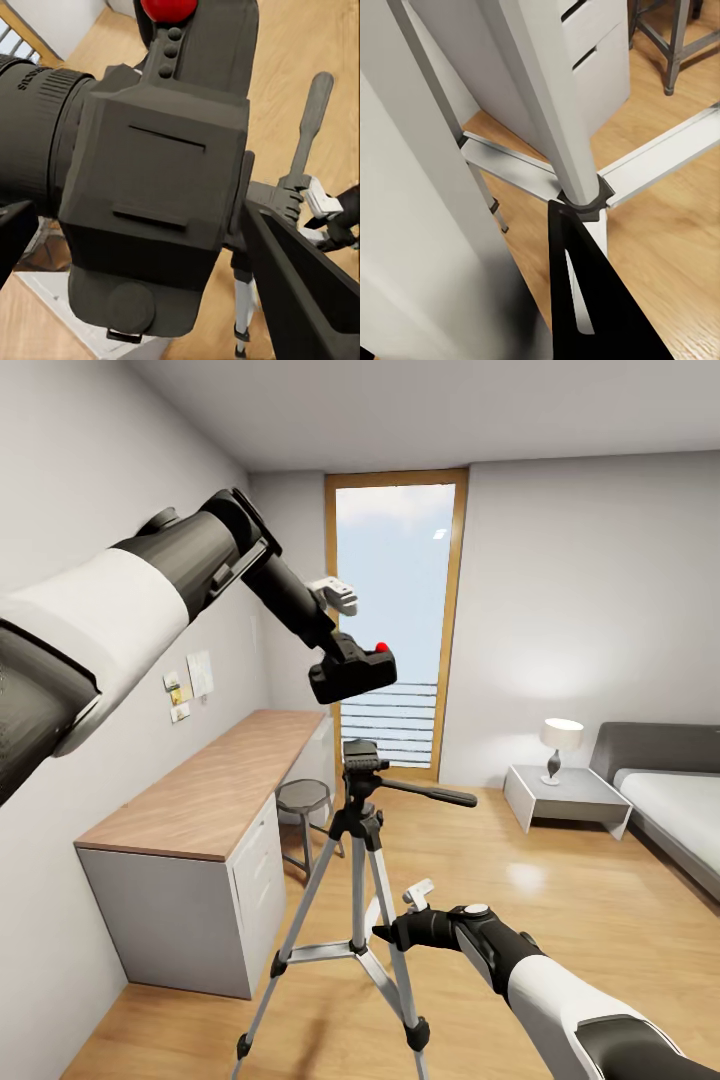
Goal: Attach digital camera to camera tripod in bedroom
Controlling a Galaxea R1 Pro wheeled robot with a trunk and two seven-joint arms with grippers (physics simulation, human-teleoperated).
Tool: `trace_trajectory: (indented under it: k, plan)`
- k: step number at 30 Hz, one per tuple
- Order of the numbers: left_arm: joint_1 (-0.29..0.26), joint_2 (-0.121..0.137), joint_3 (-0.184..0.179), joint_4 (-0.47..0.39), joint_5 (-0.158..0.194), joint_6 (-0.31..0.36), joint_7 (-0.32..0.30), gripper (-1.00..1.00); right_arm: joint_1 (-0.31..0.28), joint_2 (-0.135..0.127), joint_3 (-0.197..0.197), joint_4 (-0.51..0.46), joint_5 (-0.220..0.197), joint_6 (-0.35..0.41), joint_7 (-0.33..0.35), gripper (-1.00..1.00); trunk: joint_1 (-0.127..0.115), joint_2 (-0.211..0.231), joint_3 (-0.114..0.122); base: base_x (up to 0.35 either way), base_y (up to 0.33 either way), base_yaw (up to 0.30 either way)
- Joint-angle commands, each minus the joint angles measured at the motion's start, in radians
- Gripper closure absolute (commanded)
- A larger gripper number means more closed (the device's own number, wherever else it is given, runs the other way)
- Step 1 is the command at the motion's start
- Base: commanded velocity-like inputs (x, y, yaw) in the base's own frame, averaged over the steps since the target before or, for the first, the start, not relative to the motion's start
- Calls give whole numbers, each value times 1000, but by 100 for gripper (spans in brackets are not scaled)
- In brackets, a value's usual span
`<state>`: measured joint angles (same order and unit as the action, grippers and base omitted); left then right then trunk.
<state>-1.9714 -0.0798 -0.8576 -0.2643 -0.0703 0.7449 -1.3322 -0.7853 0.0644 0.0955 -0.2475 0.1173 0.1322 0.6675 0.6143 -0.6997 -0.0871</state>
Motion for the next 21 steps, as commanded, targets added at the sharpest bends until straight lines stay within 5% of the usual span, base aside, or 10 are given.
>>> trace_trajectory:
  k: [1, 21]
  plan:
    - [-1, -3, 2, 0, -9, 9, -15, 100, 0, 0, -7, 59, 25, 6, 4, 100, 0, -1, -2, 0, 0, 0]
    - [-1, -19, -44, 1, -8, 8, -115, 100, 0, -1, -7, 59, 26, 6, 4, 100, 0, -1, -2, 0, 0, 0]
